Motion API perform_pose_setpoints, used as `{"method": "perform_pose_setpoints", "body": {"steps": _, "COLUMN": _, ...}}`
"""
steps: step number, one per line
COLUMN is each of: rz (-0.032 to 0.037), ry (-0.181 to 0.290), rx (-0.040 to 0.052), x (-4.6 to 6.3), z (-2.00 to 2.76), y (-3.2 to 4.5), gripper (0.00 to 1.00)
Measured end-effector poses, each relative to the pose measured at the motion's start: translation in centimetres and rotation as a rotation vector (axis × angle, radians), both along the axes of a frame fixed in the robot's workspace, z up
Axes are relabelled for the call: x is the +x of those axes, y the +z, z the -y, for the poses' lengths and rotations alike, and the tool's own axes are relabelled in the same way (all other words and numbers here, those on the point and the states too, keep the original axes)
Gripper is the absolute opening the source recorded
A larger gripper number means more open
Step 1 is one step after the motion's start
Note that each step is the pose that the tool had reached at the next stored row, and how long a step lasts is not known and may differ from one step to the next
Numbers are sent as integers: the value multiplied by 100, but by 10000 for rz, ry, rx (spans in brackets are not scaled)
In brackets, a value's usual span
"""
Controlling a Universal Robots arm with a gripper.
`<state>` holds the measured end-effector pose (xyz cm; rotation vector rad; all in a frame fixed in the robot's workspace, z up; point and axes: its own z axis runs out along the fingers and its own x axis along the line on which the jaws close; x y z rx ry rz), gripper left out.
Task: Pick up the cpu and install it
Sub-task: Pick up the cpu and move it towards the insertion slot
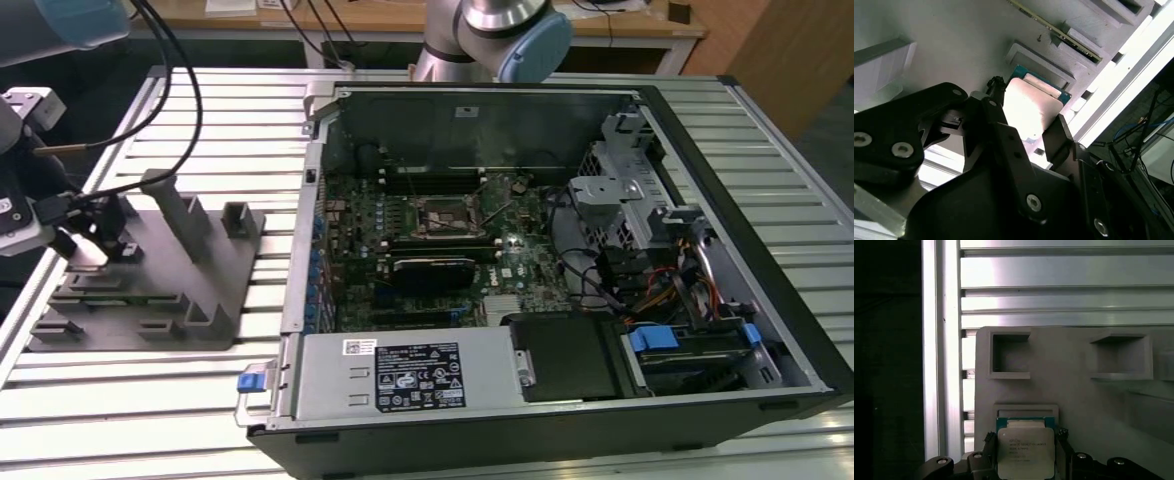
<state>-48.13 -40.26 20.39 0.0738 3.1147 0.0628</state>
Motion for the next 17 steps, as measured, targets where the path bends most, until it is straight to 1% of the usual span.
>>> {"method": "perform_pose_setpoints", "body": {"steps": 17, "rz": 0, "ry": 1, "rx": 0, "x": 0, "z": 0, "y": 136, "gripper": 55}}
